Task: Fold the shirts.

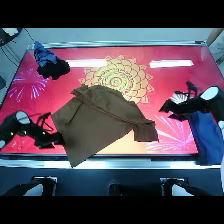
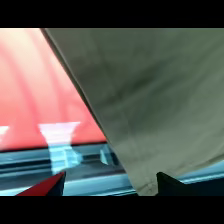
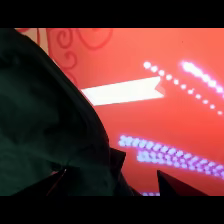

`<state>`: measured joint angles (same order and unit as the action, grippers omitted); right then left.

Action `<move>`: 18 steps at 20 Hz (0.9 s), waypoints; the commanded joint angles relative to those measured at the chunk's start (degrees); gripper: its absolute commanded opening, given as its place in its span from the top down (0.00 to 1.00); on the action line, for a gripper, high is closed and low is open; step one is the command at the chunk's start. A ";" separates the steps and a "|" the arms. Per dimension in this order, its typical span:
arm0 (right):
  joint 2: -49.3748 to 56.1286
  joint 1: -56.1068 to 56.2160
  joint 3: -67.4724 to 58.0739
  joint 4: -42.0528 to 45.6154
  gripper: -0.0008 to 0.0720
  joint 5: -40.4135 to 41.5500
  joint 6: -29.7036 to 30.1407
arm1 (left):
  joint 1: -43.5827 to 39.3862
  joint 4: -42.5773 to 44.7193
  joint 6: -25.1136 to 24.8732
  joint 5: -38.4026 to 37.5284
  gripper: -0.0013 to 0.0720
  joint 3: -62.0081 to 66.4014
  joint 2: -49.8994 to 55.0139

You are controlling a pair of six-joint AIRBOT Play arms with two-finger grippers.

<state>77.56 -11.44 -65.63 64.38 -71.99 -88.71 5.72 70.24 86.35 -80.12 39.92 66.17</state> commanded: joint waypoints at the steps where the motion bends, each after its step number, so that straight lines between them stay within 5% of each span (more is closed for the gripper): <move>1: 5.70 2.38 -0.11 -3.26 0.12 -3.08 4.94 | -0.81 -7.04 -0.24 4.31 0.06 -8.55 -1.60; 5: 8.59 5.79 -0.11 -3.08 0.02 -2.36 7.39 | -5.09 -10.12 1.27 9.51 0.10 -11.02 -1.53; 7: 10.36 7.56 -0.11 -3.08 0.02 -1.70 7.48 | -6.51 -10.51 2.08 11.47 0.29 -11.04 -1.20; 10: 12.46 10.93 -0.11 -3.34 0.02 -0.17 7.41 | -6.86 -11.37 2.29 13.29 0.93 -10.75 -1.22; 12: 13.16 13.55 -0.11 -3.28 0.07 2.36 7.45 | -6.86 -11.45 0.35 11.82 0.95 -9.49 -1.33; 13: 13.22 14.69 -0.11 -3.28 0.35 4.42 7.45 | -6.86 -11.34 -1.29 10.54 0.95 -8.41 -1.36; 14: 13.18 15.41 -0.17 -3.37 0.82 6.32 7.21 | -6.86 -11.08 -3.48 9.46 0.95 -6.75 -1.73; 15: 13.03 15.56 -0.39 -4.00 0.93 6.95 6.38 | -6.86 -9.64 -4.09 9.01 0.95 -4.46 -2.73; 18: 7.65 15.52 -4.37 -2.97 0.93 5.92 6.91 | -6.86 -1.03 -4.04 9.29 0.95 9.88 -9.49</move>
<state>88.51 3.22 -67.42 60.84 -67.53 -81.84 -1.08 62.74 83.79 -70.54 39.68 61.17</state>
